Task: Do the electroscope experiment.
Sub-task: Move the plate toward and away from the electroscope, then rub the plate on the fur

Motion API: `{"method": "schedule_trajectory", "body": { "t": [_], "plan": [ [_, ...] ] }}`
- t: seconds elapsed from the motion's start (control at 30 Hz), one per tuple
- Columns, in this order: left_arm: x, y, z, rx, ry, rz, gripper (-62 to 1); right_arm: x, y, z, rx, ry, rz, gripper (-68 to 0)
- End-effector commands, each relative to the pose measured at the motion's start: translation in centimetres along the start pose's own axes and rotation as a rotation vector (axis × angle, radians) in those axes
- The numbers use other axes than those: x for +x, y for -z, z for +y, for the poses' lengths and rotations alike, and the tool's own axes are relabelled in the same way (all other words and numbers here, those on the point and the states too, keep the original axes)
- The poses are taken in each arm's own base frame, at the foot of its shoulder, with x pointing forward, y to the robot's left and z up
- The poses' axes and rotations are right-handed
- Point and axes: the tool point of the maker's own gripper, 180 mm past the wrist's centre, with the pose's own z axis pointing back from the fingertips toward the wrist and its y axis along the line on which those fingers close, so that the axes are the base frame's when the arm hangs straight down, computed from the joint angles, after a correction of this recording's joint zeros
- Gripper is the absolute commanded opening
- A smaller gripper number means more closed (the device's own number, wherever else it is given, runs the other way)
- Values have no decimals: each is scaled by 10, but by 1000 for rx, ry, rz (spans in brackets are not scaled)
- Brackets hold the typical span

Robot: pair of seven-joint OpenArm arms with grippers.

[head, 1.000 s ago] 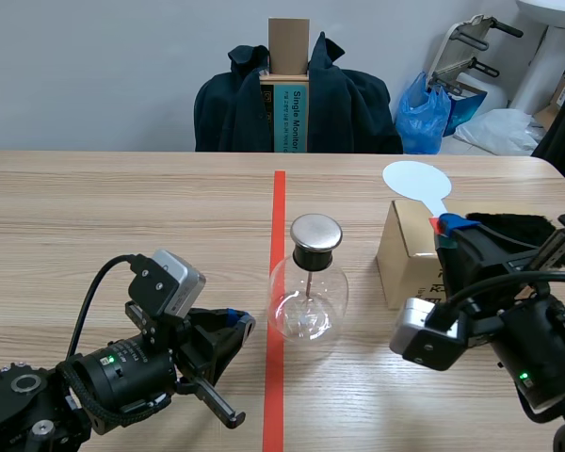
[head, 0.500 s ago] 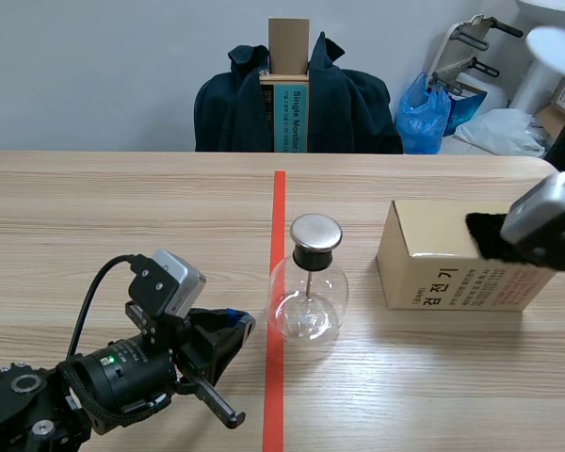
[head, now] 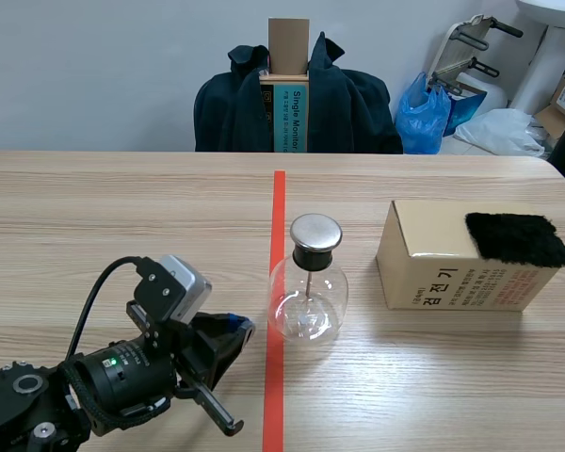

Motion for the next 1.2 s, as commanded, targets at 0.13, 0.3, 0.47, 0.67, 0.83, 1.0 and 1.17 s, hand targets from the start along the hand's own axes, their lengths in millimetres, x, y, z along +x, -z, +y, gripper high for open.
{"method": "schedule_trajectory", "body": {
  "t": [0.13, 0.3, 0.47, 0.67, 0.83, 1.0, 1.17],
  "plan": [
    [18, -44, 2, 2, 47, -56, -580, -17, -2, -19, -71, -11, 41, -667],
    [37, -97, -19, -36, 83, -95, -580, -30, -2, -27, -98, 0, 86, -667],
    [49, -133, -32, -56, 85, -99, -580, -42, -3, -33, -113, -9, 117, -667],
    [63, -137, -24, -32, 117, -125, -579, -56, -12, -15, -50, -17, 156, -667],
    [63, -137, -22, -32, 136, -122, -336, -64, -22, 10, 42, -17, 153, -667],
    [65, -137, -24, -40, 160, -135, 14, -62, -34, 50, 176, 39, 122, -667],
    [69, -138, -24, -37, 163, -156, 14, -42, -53, 115, 356, 100, 75, -667]
  ]
}}
